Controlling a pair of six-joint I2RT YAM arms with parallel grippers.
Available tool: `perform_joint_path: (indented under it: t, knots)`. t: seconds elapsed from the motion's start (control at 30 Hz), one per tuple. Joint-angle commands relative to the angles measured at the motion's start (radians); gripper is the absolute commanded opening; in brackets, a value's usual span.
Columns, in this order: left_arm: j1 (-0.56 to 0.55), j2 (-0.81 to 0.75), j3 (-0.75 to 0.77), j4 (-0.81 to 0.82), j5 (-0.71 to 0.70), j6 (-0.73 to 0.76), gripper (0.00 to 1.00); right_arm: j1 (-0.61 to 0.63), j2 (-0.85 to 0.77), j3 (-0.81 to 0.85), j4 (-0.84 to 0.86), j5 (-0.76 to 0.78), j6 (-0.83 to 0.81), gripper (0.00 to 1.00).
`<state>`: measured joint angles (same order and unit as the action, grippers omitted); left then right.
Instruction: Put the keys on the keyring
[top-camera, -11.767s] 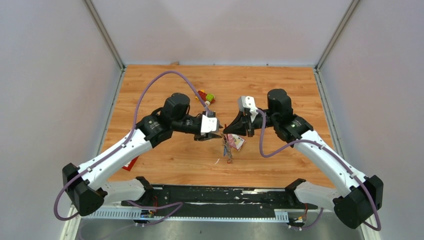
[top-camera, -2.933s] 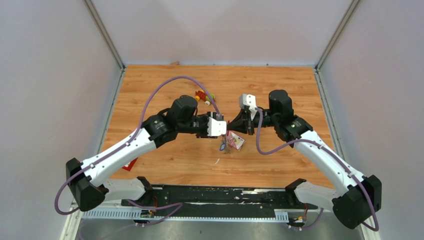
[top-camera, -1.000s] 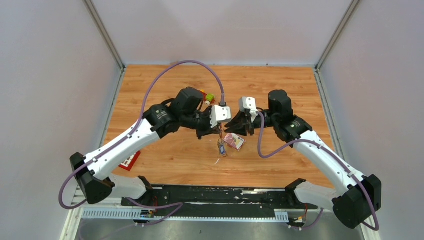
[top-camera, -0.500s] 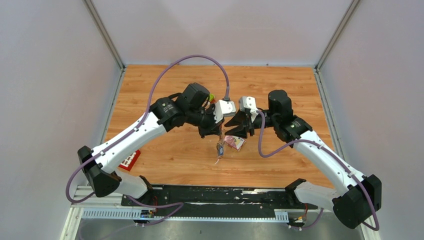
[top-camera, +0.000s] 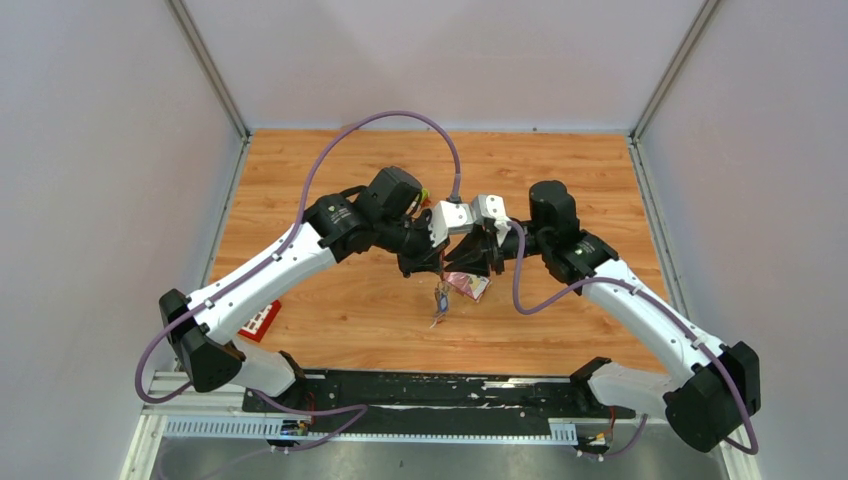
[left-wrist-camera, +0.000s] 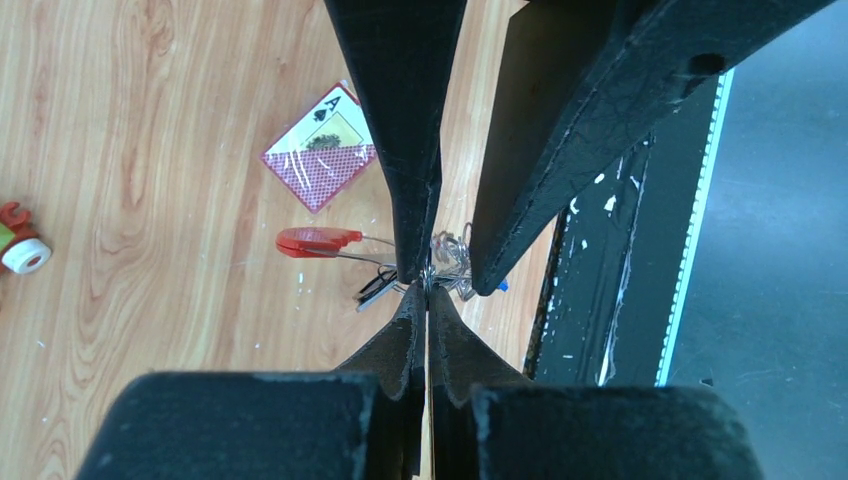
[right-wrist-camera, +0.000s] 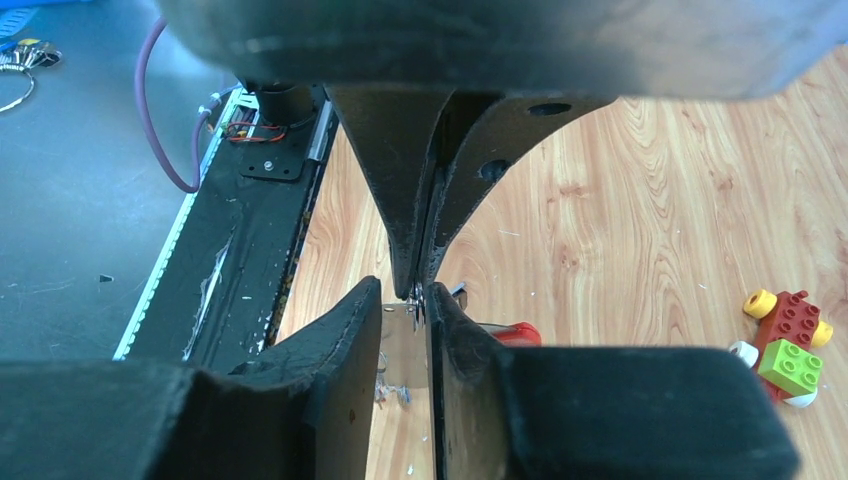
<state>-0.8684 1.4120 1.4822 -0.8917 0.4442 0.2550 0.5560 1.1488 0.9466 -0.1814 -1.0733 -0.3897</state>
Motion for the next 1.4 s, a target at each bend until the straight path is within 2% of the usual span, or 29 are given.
perform_joint_path:
  t: [0.0, 0.33, 0.5, 0.67, 0.83, 1.17, 1.37]
  knots:
    - [-0.003, -0.024, 0.037, 0.031, 0.037, -0.019, 0.00, 0.008, 0.003, 0.004, 0.030, -0.019, -0.003, 0.21]
    - [-0.003, -0.035, 0.032, 0.043, 0.048, -0.021, 0.00, 0.024, 0.020, 0.006, 0.028, -0.008, -0.007, 0.18]
    - [-0.003, -0.043, 0.025, 0.049, 0.049, -0.022, 0.00, 0.025, 0.017, 0.007, 0.021, 0.002, -0.017, 0.11]
    - [-0.002, -0.059, 0.014, 0.059, 0.051, -0.019, 0.00, 0.025, 0.017, 0.008, 0.014, 0.009, -0.023, 0.17]
    - [-0.003, -0.081, -0.013, 0.077, 0.048, -0.012, 0.00, 0.024, 0.005, 0.010, 0.004, 0.014, -0.035, 0.16]
    - [-0.003, -0.087, -0.015, 0.079, 0.051, -0.011, 0.00, 0.024, 0.004, 0.014, -0.002, 0.009, -0.041, 0.04]
    - [-0.003, -0.083, -0.016, 0.079, 0.053, -0.011, 0.00, 0.024, 0.002, 0.017, 0.002, 0.004, -0.030, 0.11]
